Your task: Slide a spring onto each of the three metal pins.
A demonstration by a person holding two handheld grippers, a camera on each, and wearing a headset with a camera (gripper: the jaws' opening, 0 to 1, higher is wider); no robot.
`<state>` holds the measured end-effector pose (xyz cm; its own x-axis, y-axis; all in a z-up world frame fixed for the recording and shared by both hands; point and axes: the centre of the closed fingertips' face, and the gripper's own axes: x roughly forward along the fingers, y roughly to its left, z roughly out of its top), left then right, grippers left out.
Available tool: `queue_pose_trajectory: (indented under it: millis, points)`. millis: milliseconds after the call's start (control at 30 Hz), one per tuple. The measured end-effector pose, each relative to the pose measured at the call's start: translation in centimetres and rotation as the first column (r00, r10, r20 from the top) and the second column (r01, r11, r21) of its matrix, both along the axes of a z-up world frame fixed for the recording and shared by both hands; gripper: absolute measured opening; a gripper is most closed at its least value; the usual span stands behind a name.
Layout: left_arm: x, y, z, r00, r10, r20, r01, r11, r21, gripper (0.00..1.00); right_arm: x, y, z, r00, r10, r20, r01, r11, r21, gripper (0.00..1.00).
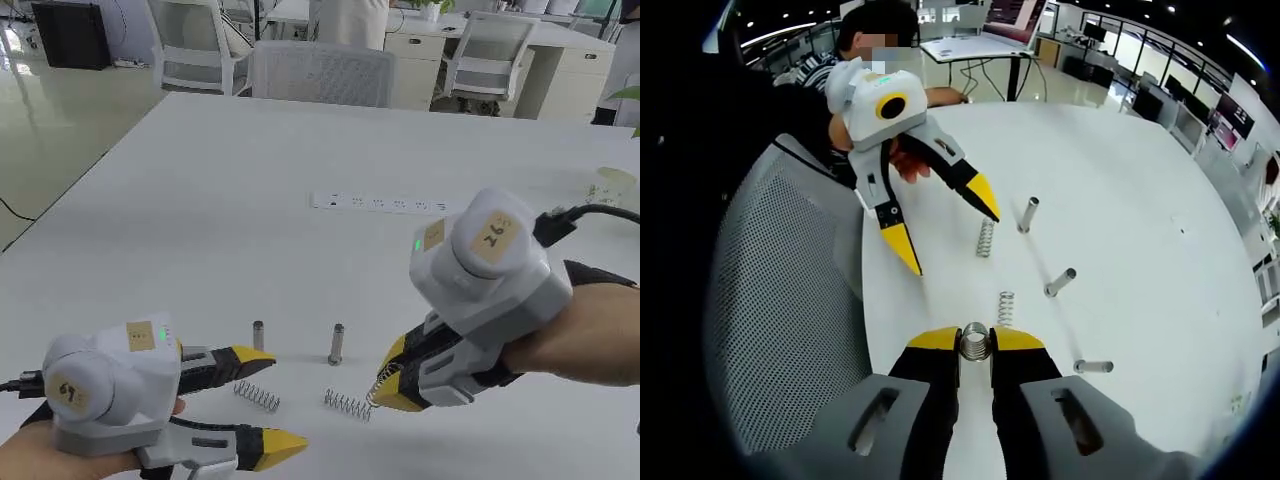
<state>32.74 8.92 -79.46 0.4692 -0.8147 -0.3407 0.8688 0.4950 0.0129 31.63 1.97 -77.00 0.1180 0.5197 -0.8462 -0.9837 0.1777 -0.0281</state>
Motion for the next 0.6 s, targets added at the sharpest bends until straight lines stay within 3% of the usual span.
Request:
queue_pose_trajectory:
  millis: [333,600]
  points:
    - [0.5,2.4,-0.2,0.996,0.092,-0.005,-0.092,0.996,-0.014,0.55,0.8,-1.3,0.3,1.000,-0.022,0.009,0.022,1.000,-0.013,0.09]
    - [0.6,3.0,-0.6,0.991,0.132,-0.010,-0.132,0.991,-0.016,0.59,1.7,-2.6,0.7,0.999,-0.047,0.018,0.048,0.999,-0.022,0.09]
